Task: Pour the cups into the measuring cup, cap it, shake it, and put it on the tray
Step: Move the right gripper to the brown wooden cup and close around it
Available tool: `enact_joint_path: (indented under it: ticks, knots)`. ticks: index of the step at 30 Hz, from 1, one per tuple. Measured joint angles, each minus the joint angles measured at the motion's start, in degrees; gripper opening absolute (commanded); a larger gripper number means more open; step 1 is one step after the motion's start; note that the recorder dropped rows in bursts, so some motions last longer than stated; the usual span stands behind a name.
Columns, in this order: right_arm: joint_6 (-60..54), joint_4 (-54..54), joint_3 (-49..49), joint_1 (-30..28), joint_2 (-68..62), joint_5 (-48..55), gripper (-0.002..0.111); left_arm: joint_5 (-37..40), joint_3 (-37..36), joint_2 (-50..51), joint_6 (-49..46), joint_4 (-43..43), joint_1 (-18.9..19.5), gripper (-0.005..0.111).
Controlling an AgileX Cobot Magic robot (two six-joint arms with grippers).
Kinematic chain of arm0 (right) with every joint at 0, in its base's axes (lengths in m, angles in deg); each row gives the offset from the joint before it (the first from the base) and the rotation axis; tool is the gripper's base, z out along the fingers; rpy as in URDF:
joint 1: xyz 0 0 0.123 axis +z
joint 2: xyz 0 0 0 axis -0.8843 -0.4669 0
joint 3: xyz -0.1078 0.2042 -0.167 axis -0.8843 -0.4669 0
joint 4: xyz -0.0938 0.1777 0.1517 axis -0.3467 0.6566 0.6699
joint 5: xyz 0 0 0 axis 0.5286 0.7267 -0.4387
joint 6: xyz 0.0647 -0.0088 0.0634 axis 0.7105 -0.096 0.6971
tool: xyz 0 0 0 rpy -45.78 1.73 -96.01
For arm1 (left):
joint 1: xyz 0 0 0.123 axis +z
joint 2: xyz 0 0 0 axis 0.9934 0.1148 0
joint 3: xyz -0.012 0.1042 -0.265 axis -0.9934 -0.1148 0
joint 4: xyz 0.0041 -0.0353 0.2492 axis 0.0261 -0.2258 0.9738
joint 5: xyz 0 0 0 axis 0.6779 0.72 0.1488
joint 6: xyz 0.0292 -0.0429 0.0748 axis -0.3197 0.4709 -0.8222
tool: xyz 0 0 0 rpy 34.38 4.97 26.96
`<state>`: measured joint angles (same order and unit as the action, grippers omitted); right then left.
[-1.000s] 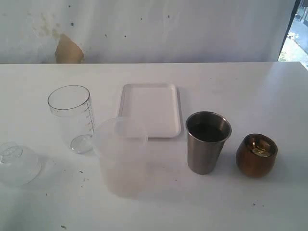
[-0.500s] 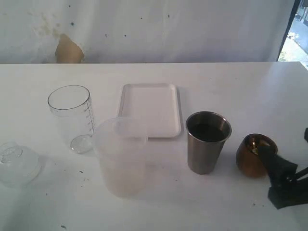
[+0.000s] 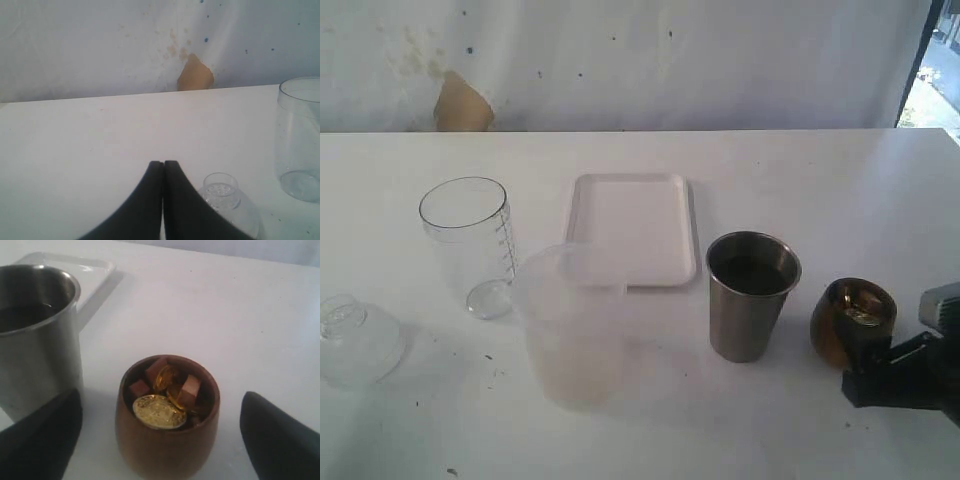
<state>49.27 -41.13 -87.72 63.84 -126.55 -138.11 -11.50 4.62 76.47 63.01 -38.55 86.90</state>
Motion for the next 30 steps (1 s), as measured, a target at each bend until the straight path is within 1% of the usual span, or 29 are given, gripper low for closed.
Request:
enact_joint_path:
  ticks: [7, 17, 20, 27, 30]
  knots:
    - [0.0, 0.1, 5.1, 0.0, -7.1, -0.3, 0.080, 0.0, 0.0, 0.0, 0.0, 0.0, 0.0, 0.001]
    - [0.0, 0.1, 7.0, 0.0, -12.4, -0.6, 0.080, 0.0, 0.0, 0.0, 0.0, 0.0, 0.0, 0.001]
    - [0.6, 0.1, 7.0, 0.0, -14.4, -2.5, 0.080, 0.0, 0.0, 0.0, 0.0, 0.0, 0.0, 0.001]
    - [1.8, 0.1, 7.1, 0.0, -19.4, -10.4, 0.080, 0.0, 0.0, 0.0, 0.0, 0.0, 0.0, 0.001]
    - [1.8, 0.1, 7.7, 0.0, -21.6, -11.5, 0.080, 0.0, 0.0, 0.0, 0.0, 0.0, 0.0, 0.001]
